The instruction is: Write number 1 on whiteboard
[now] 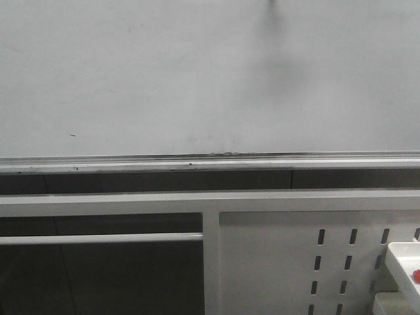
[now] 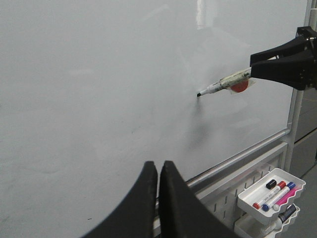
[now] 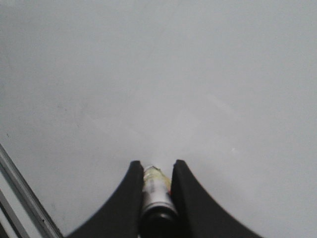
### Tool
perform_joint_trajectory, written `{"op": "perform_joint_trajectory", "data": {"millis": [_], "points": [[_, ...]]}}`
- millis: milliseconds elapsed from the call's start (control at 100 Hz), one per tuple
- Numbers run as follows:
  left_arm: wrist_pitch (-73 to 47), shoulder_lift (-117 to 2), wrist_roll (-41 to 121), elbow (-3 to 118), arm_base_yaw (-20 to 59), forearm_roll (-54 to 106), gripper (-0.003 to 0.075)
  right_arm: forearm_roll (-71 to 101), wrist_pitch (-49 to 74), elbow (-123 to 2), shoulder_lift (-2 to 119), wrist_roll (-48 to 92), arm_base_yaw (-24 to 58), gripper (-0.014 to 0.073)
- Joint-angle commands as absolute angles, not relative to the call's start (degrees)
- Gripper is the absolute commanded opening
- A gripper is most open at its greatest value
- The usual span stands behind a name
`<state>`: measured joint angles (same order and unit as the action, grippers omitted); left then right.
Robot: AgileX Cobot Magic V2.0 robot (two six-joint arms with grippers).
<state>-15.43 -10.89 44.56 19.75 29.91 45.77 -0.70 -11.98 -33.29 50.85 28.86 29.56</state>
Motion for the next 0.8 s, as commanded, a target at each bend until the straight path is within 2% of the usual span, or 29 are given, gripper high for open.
{"op": "perform_joint_trajectory", "data": {"millis": [0, 380, 790], "points": [[-12.54, -11.42, 44.03, 21.24, 29.71, 46.98, -0.0020, -1.06, -19.23, -34.89, 51.84, 29.99, 27.75, -0.0050], [-12.54, -11.42, 44.03, 21.24, 29.71, 46.98, -0.0020, 0.00, -16.66, -34.04, 57.23, 30.86, 27.75, -0.0050], [-12.68, -11.42, 44.03, 21.24, 29.71, 46.98, -0.0020, 3.48, -19.58, -31.43, 65.13, 30.75, 27.98, -0.0050]]}}
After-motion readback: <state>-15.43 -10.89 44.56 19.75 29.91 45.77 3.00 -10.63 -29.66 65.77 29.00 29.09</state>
